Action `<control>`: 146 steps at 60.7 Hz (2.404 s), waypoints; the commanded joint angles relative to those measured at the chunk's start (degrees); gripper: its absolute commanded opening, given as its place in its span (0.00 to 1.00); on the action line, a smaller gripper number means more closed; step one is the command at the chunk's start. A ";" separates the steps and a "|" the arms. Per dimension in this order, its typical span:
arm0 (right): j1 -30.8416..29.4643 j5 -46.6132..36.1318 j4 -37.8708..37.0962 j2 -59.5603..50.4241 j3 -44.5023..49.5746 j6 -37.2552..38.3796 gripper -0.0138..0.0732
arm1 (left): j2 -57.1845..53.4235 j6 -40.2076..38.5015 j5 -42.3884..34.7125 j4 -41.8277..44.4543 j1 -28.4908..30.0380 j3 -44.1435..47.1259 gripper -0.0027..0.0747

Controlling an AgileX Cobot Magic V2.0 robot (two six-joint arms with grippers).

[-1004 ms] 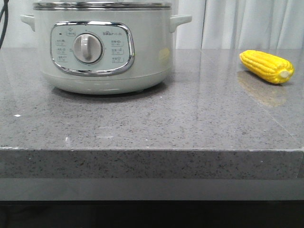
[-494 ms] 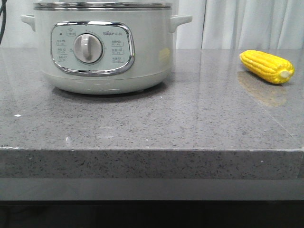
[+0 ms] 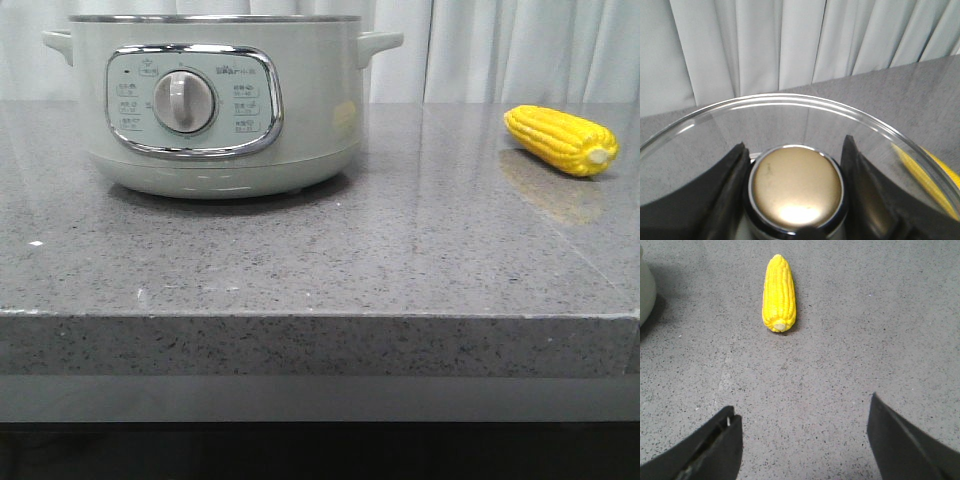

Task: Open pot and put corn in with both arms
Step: 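Lift the lid off the pot with the left gripper, then lower the right gripper over the yellow corn cob and close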

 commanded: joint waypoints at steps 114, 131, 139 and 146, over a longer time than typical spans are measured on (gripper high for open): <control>1.19 8.82 6.90 68.88 -55.37 -6.59 0.78 | -59.26 -0.09 0.62 -0.18 -0.34 44.27 0.30; 1.19 8.38 6.90 75.05 -59.06 -6.64 0.78 | -59.15 -0.09 0.62 -0.18 -0.34 44.27 0.30; 1.19 8.78 6.90 76.49 -59.13 -6.64 0.78 | -59.05 -0.09 0.62 -0.18 -0.34 44.27 0.30; 1.19 9.04 6.90 77.02 -59.13 -6.64 0.78 | -59.05 -0.09 0.62 -0.18 -0.34 44.27 0.30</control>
